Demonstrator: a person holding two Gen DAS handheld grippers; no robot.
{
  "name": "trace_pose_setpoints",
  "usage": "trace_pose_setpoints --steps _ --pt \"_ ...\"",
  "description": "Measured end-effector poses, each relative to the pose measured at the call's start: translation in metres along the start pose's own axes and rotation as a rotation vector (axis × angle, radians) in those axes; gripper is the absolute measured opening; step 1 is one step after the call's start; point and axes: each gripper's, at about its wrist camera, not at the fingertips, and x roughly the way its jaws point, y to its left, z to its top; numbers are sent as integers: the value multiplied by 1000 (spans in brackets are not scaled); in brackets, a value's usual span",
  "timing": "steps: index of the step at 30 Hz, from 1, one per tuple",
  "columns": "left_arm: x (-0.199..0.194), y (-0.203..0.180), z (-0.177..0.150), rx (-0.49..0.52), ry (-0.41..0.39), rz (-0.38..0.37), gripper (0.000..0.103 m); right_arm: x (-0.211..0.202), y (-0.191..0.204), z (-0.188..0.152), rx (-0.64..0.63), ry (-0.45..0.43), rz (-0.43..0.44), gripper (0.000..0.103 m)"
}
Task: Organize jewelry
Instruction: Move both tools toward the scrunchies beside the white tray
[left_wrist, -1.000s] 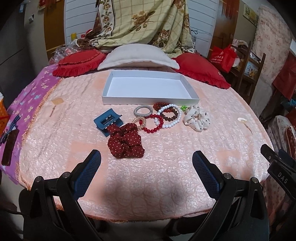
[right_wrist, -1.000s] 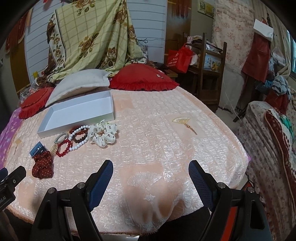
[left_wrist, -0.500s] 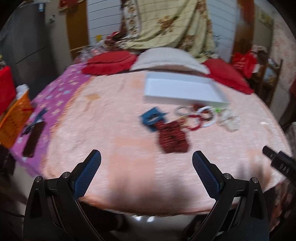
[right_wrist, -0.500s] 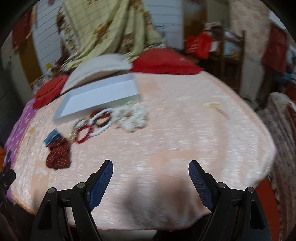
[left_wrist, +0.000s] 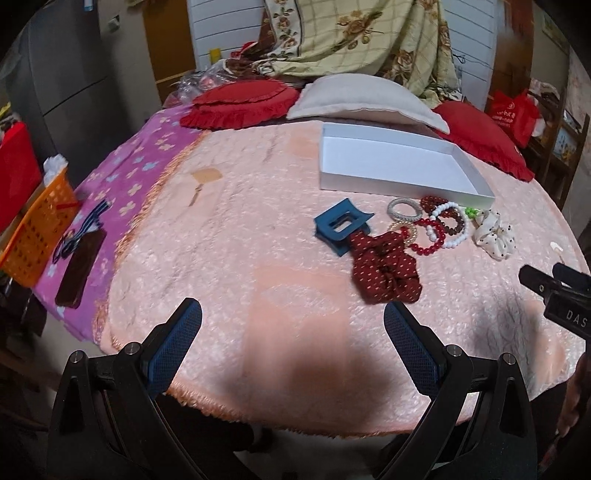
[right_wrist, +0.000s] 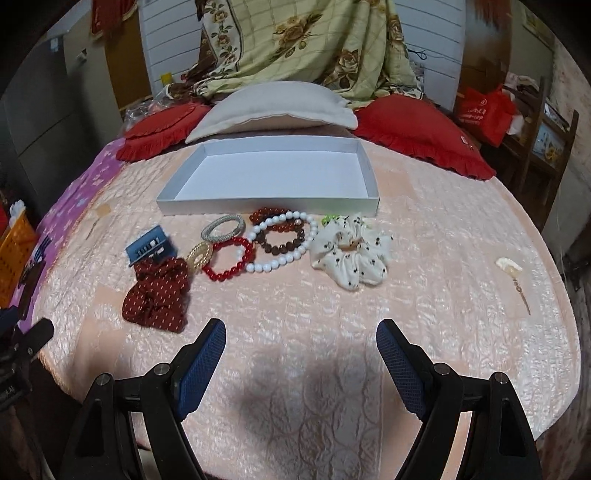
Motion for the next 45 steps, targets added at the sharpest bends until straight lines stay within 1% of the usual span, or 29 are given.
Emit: trace_pose_setpoints --steps 3,6,10,14,22,36,45 --pt "4 -6 -1 9 13 14 99 7 -3 -3 70 -10 21 82" --pt "8 -8 -2 25 32 26 99 15 -5 -9 110 -6 3 82" --pt "17 -9 -7 36 62 35 99 24 -11 -15 125 25 -11 82" --pt "27 -10 -9 34 104 26 99 23 -17 -18 142 25 -22 82" --pt "36 -6 -15 6 155 3 99 19 -10 -23 114 22 -28 82" --pt "36 -7 -19 28 159 3 99 17 -2 -27 87 20 -40 82" --pt "38 -11 -21 42 175 -32 99 18 -1 -28 77 22 -37 82"
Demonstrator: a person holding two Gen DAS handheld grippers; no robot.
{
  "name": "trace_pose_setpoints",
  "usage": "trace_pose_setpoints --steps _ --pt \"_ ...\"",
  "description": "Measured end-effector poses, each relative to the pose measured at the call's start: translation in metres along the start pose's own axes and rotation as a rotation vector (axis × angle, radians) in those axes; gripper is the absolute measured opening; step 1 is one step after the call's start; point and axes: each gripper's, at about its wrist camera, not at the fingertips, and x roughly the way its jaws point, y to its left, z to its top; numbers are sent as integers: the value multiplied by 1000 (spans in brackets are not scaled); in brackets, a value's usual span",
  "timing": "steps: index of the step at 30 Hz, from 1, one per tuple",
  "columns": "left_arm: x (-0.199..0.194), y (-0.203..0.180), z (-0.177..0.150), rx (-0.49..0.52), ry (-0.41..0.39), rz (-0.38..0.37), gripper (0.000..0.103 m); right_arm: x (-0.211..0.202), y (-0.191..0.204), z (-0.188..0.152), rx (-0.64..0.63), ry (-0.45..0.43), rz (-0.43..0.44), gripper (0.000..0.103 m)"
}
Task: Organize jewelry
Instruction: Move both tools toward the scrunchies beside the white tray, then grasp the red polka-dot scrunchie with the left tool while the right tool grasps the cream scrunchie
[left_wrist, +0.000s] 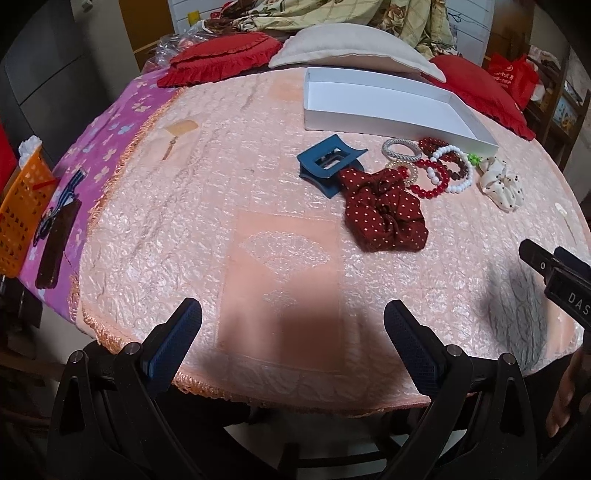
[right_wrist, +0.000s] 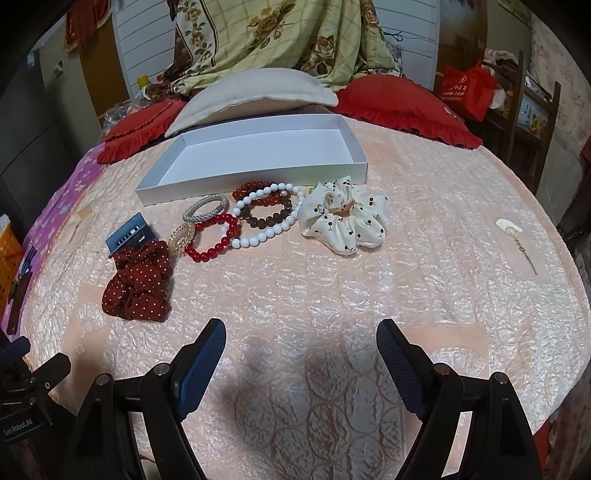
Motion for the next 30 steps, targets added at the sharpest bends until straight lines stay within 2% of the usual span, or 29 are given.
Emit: trace_pose_setpoints --steps 7,10,14,15,19,22,24,30 --pt "1 -7 1 40 -33 25 99 4 -21 6 46 -12 -17 82" --pt "6 -10 3 70 -24 43 99 5 -33 9 64 -20 -16 82" --pt "13 -10 13 61 26 -19 99 9 -46 18 44 -25 0 82" --pt "14 -9 19 58 34 -55 99 11 -50 21 42 -26 8 82" --pt "21 -14 42 52 20 -130 99 21 -65 30 41 -12 22 82" --pt "33 -20 54 49 22 -155 99 25 -73 34 48 -17 53 82" --pt "40 -25 58 54 21 -162 99 33 -76 39 42 -15 37 82" --pt "67 -38 62 61 50 -169 89 58 -76 56 43 -6 60 82"
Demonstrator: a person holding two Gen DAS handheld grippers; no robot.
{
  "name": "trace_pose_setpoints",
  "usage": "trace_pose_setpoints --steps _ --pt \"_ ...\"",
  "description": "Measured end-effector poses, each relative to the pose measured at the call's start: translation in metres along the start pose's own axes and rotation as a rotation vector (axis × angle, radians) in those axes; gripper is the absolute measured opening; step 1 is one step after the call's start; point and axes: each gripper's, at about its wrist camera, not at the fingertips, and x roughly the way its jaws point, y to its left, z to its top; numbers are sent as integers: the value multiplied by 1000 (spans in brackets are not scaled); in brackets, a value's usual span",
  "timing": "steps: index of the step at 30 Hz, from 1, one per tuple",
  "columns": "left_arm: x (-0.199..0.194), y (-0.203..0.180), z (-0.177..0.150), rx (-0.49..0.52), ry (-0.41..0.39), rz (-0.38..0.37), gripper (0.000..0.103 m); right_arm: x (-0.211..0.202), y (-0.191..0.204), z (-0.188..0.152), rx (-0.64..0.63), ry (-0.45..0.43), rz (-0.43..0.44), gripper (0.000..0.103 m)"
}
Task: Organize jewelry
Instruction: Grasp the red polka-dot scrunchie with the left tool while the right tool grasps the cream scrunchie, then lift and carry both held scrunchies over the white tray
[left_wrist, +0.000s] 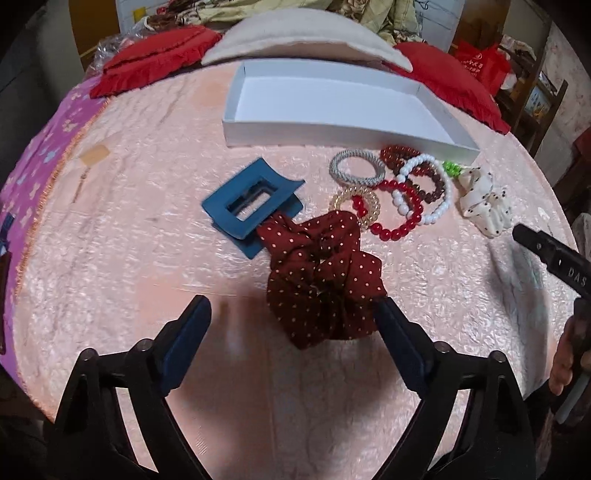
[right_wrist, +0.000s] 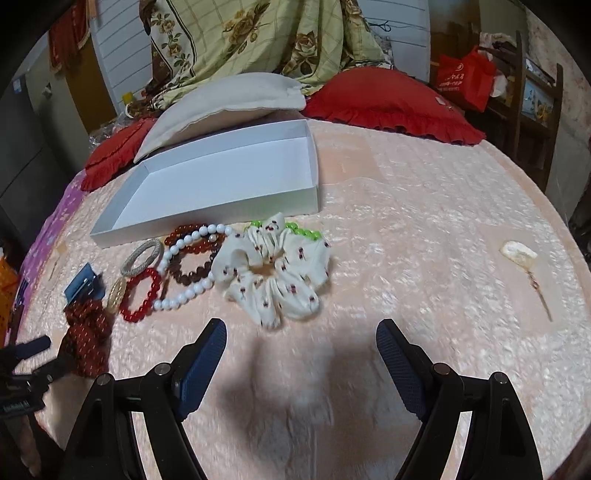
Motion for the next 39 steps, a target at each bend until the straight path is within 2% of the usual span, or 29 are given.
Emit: trace_pose_setpoints --steps 4,5,7,8,9,10,13,14,17,30,39 --pt "14 0 1 -6 33 -16 78 18 1 10 13 3 14 81" --pt "15 -2 2 -3 30 -16 76 23 1 13 22 5 17 78" --pt "18 -5 2 4 25 -19 63 31 0 16 40 18 24 73" --pt "18 -6 2 5 26 -25 58 35 0 17 47 26 29 65" --pt "20 -8 2 8 29 -35 45 40 0 18 52 41 35 56" --pt "20 -10 2 13 26 -36 36 42 0 17 54 52 37 51" --pt "15 -17 0 33 13 -36 15 44 1 16 65 57 51 31" --pt "13 -18 -1 37 8 -32 14 43 1 16 70 63 61 22" --pt "4 -20 -5 40 -6 -23 10 35 1 13 75 51 72 16" --pt "-62 -12 -23 61 -160 74 9 -40 21 1 39 -57 117 12" --pt "-89 -8 -27 98 -257 149 9 -89 46 7 -16 -148 134 12"
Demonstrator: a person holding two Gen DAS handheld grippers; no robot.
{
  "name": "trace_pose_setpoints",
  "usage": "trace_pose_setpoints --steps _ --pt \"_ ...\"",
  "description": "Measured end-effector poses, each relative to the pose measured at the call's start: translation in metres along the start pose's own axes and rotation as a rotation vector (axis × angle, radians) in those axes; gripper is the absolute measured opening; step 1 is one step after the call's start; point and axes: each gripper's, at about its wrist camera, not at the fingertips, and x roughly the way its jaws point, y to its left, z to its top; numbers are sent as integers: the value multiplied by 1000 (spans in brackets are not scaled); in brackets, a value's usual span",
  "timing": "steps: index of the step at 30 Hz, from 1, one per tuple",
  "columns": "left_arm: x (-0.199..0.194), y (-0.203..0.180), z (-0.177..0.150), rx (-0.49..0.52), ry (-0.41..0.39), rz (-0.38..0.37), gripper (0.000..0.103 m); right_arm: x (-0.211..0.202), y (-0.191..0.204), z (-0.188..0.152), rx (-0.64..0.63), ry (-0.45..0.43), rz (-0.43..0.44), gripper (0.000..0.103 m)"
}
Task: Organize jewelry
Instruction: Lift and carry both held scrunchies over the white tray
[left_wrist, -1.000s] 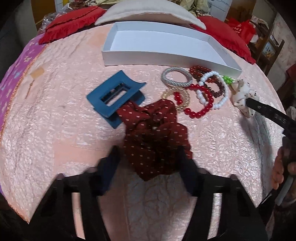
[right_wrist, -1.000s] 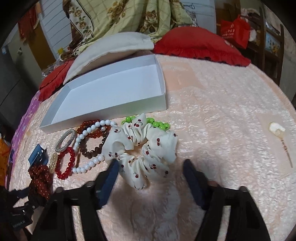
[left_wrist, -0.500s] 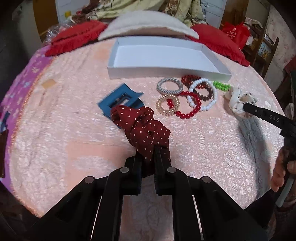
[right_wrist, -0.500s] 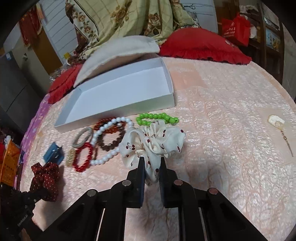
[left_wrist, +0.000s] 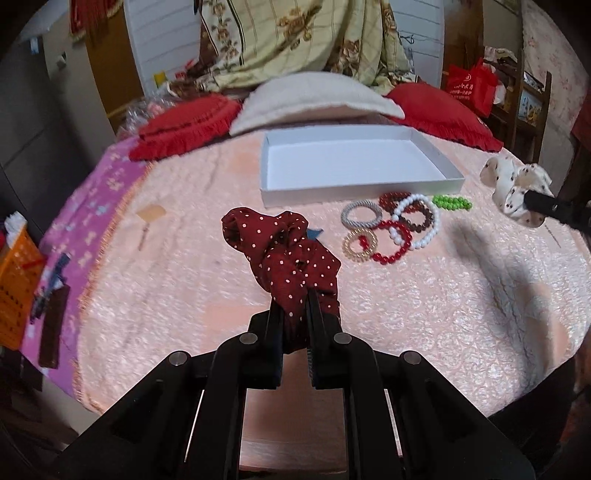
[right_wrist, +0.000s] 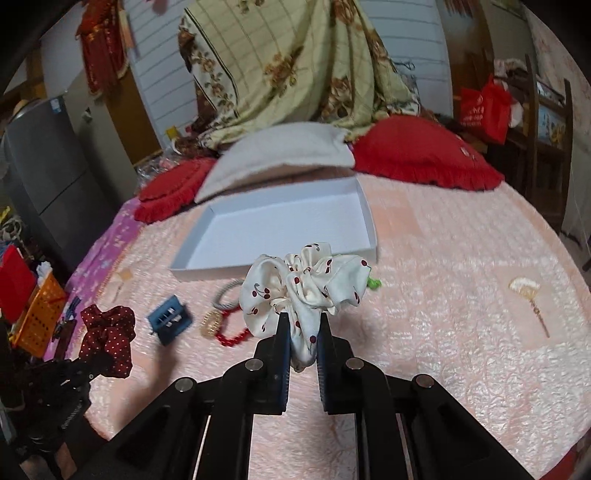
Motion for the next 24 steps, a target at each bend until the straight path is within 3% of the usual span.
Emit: trace_pose_setpoints --steps 24 --pt "8 27 13 6 -28 85 9 -2 25 7 -60 -11 29 12"
